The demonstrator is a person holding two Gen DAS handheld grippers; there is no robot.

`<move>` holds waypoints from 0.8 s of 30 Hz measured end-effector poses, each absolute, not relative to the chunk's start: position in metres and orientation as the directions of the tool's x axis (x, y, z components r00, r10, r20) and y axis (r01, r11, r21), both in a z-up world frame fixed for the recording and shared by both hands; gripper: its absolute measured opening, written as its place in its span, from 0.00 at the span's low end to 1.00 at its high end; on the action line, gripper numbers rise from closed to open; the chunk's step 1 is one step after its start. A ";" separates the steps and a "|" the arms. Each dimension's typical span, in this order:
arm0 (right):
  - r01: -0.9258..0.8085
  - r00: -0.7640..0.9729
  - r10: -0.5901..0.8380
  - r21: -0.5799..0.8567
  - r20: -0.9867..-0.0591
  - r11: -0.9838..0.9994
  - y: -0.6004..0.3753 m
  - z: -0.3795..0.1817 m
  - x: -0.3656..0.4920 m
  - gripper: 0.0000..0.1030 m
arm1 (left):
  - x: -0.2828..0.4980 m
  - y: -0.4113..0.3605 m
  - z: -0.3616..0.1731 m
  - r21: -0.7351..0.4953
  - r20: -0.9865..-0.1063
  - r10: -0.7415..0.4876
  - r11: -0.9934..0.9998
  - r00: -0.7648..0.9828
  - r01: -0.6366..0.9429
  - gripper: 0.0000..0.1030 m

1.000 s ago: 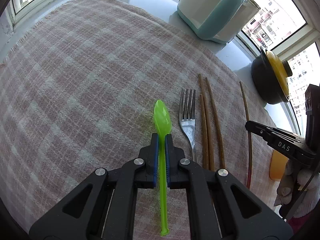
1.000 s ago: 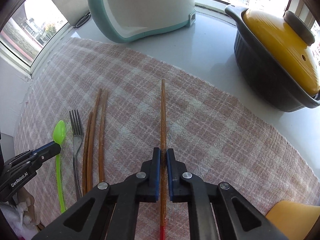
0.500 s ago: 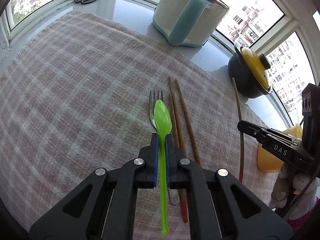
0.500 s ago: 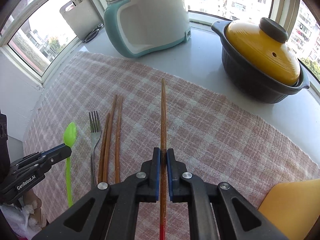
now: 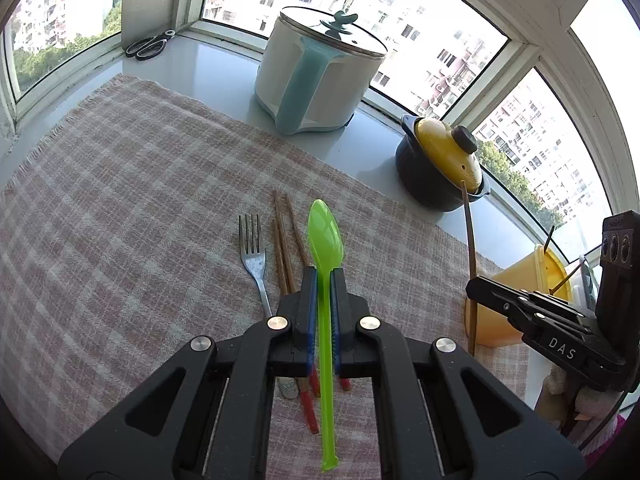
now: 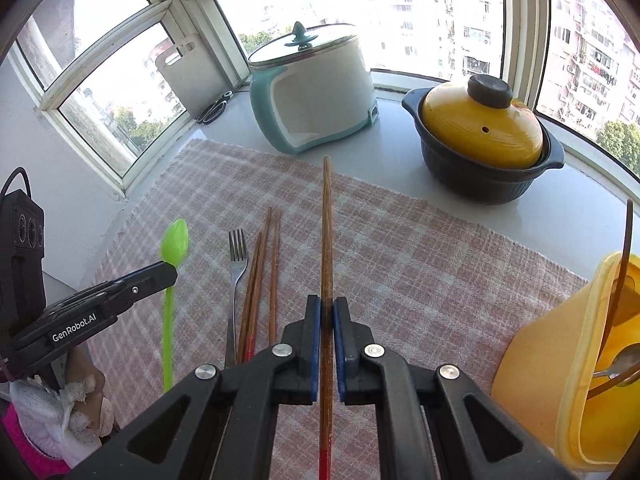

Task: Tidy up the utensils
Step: 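Carry the green spoon with the left tool while the right tool carries the chopstick to the bin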

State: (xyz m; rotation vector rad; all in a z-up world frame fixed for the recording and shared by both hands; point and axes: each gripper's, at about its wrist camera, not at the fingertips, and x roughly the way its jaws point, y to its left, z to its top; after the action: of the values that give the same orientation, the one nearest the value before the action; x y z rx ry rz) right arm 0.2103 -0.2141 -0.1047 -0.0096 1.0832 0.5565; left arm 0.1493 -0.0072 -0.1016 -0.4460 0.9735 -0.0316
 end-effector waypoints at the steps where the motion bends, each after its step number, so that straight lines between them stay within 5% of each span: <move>1: -0.434 0.354 0.430 0.261 -0.831 0.862 -0.217 -0.100 0.207 0.03 | 0.149 -0.011 -0.098 -0.382 -0.785 -0.226 0.910 0.577 -0.163 0.04; 24: -0.359 0.539 0.430 0.264 -0.724 0.895 -0.330 -0.022 0.149 0.03 | 0.146 -0.115 -0.030 -0.436 -0.660 -0.361 0.898 0.659 0.055 0.04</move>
State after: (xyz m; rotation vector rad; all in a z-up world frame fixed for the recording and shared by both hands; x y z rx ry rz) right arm 0.1487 -0.3295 -0.0218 0.0872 0.8850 0.4693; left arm 0.1465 -0.1152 -0.0301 -0.4007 0.8221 -0.2425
